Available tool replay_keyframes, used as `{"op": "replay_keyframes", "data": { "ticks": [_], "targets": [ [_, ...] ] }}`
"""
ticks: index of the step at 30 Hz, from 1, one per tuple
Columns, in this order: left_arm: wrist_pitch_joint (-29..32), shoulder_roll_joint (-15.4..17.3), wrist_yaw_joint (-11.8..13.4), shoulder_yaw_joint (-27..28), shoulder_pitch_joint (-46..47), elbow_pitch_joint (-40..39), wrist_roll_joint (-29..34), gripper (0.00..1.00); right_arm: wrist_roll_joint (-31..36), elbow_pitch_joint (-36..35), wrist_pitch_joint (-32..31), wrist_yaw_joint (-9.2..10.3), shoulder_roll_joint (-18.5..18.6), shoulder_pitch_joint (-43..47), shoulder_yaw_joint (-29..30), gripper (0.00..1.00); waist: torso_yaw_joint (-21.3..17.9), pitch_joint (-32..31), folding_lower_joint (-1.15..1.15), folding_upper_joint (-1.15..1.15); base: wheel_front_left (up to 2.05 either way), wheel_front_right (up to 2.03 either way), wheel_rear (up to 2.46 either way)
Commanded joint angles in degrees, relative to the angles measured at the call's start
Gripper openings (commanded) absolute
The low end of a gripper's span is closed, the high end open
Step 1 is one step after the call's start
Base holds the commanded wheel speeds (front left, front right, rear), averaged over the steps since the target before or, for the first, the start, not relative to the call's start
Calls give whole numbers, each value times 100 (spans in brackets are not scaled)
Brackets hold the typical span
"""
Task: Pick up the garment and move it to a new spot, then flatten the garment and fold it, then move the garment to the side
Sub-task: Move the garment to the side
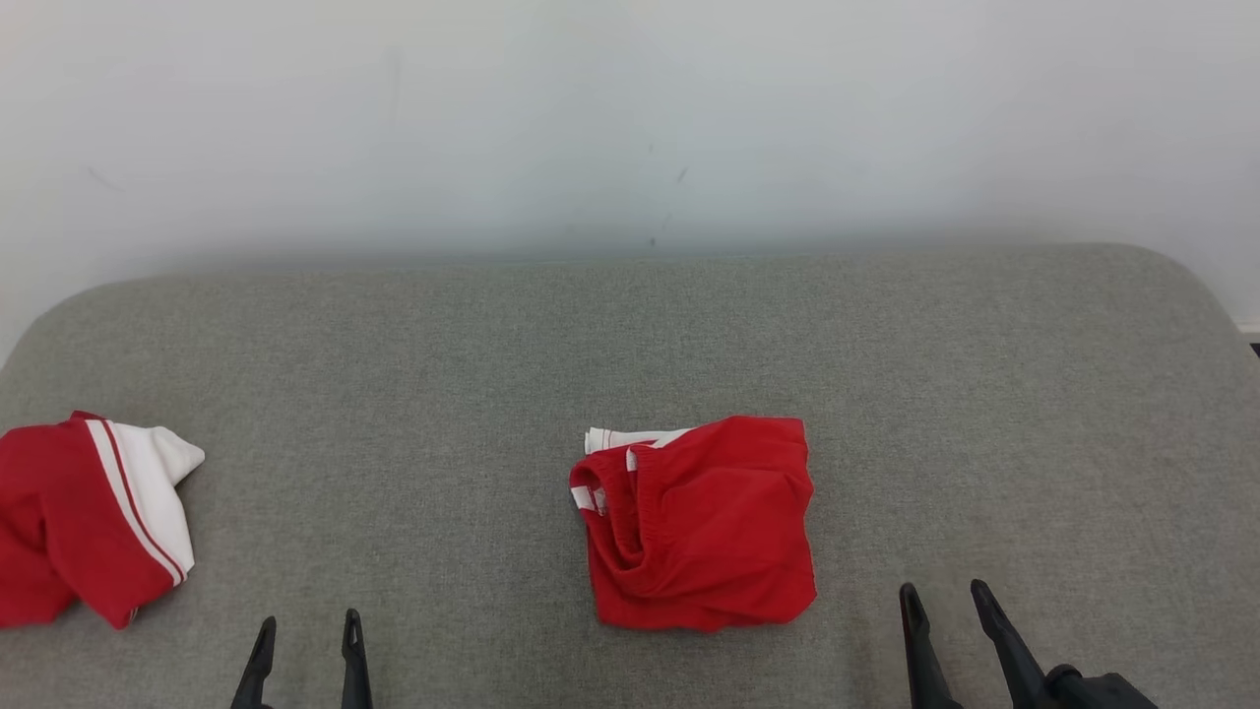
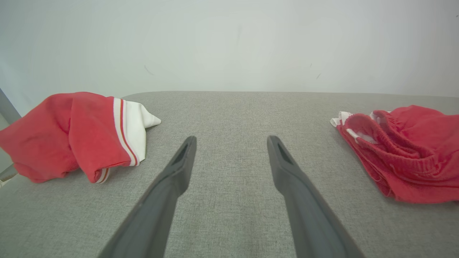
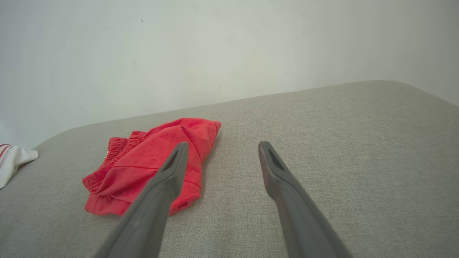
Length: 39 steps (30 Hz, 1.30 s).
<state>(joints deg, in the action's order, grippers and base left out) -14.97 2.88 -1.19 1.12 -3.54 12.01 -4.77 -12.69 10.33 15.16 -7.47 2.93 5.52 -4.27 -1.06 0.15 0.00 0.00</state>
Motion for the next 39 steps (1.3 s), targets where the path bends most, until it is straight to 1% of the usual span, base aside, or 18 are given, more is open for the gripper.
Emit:
{"op": "replay_keyframes", "data": {
  "ticks": [1, 8, 11, 17, 23, 27, 33, 35, 36, 37, 39],
  "targets": [
    [-16, 1, 3, -4, -56, -19, -20, 100, -19, 56, 12, -7, -7, -176, -32, 100, 9, 6, 0, 0, 0, 0, 0],
    [-16, 0, 5, -74, 32, 5, -66, 100, -101, 643, 13, -7, -2, -970, -111, 100, 93, 51, 0, 0, 0, 0, 0],
    [-16, 0, -6, -112, 80, 33, -88, 100, -346, 1300, 12, -7, -6, -1496, -94, 100, 187, 84, 0, 0, 0, 0, 0],
    [-16, 0, -30, -195, 141, 85, -125, 100, -773, 2743, 13, -7, -3, -2525, -242, 100, 374, 156, 0, 0, 0, 0, 0],
    [-16, 0, -65, -294, 275, 118, -145, 100, -1153, 4227, 12, -7, -3, -3235, -417, 100, 574, 264, 0, 0, 0, 0, 0],
    [-16, 1, -45, -339, 316, 118, -151, 100, -1462, 4830, 12, -7, -3, -3487, -697, 100, 649, 338, 0, 0, 0, 0, 0],
    [-16, -1, -57, -375, 380, 143, -143, 100, -2047, 5513, -38, -7, -4, -3701, -1305, 100, 713, 416, 0, 0, 0, 0, 0],
    [-16, 0, -64, -376, 403, 146, -137, 100, -2209, 5624, -59, -7, -13, -3731, -1510, 64, 726, 430, 0, 0, 0, 0, 0],
    [-16, 0, -64, -371, 416, 142, -141, 100, -2200, 5656, -45, -7, -17, -3774, -1612, 23, 726, 439, 0, 0, 0, 0, 0],
    [-16, 0, -62, -359, 422, 137, -146, 100, -2204, 5685, -36, -7, -17, -3797, -1680, 0, 720, 445, 0, 0, 0, 0, 0],
    [-16, -1, -48, -326, 419, 120, -160, 100, -2247, 5727, -16, -7, -4, -3875, -1732, 0, 681, 455, 0, 0, 0, 0, 0]
  ]
}}
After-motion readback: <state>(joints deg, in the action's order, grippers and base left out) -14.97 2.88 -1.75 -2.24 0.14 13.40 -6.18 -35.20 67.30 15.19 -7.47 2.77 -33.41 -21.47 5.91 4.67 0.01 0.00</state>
